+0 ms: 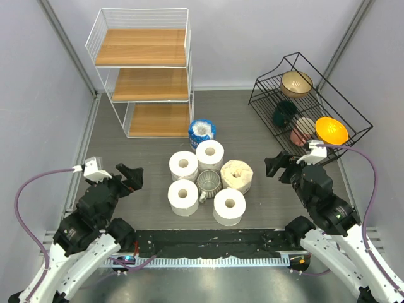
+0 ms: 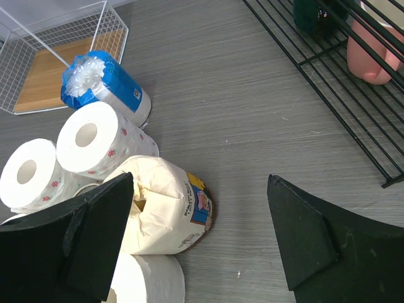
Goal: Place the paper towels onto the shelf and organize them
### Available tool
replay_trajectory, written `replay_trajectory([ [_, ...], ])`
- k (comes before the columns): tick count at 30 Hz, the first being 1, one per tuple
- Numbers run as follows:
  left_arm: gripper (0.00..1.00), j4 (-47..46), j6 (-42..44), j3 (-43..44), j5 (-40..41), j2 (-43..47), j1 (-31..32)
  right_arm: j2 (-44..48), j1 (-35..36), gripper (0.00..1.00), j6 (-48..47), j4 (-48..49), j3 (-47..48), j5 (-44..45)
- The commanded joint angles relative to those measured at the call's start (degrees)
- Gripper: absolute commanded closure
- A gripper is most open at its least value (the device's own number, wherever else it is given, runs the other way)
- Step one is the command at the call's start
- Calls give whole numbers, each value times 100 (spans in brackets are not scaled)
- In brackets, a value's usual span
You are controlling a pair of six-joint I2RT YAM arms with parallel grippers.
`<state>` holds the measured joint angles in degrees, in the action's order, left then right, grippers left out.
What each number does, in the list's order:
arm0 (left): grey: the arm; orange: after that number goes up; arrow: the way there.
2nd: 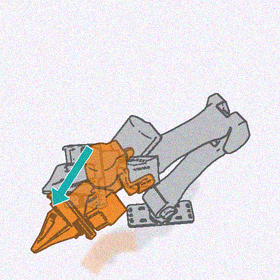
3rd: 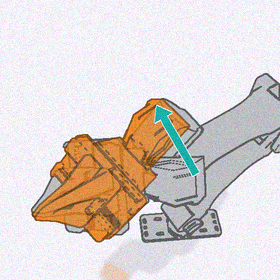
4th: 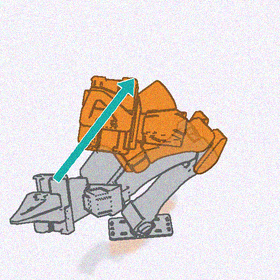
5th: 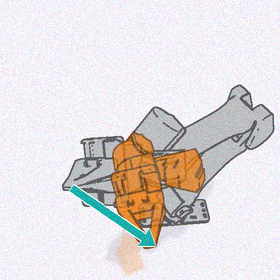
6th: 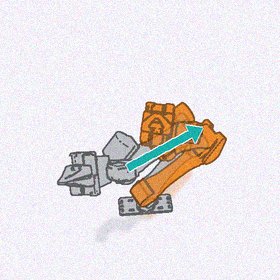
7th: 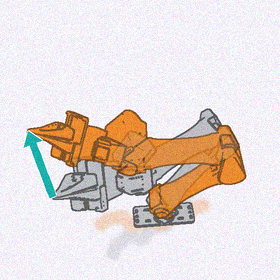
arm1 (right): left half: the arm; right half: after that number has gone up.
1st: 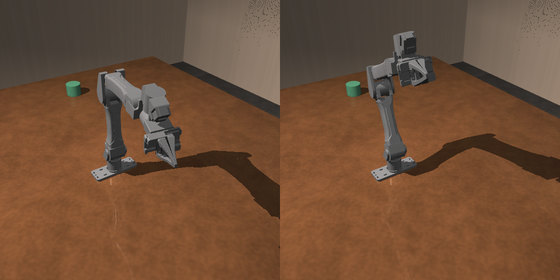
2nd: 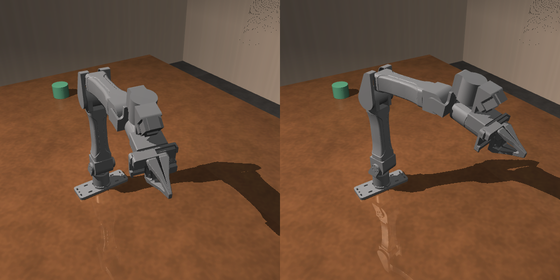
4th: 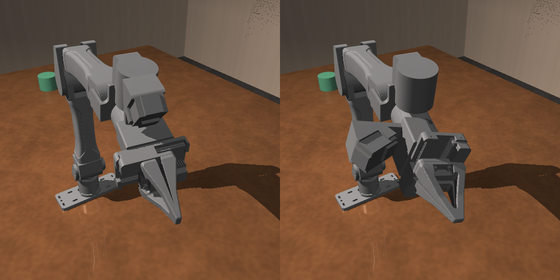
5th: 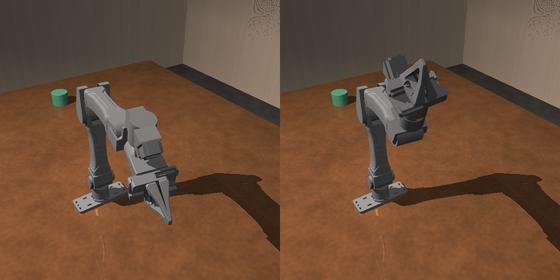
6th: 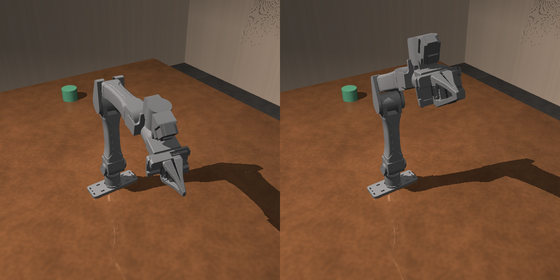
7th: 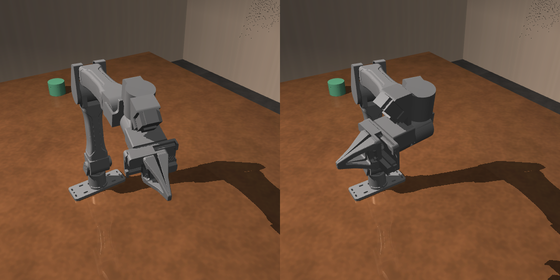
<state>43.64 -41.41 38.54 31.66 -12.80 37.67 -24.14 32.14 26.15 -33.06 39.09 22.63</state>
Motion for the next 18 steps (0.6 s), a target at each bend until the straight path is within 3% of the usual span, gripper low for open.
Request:
replay_trajectory([
  [1,0,-13,-43,101,209,-4,21,6,20,8,57,133,55,101],
  [14,0,83,-52,162,271,84,21,15,20,8,74,107,55,154],
  [18,0,-310,202,110,-123,164,21,-29,20,9,92,116,37,162],
])
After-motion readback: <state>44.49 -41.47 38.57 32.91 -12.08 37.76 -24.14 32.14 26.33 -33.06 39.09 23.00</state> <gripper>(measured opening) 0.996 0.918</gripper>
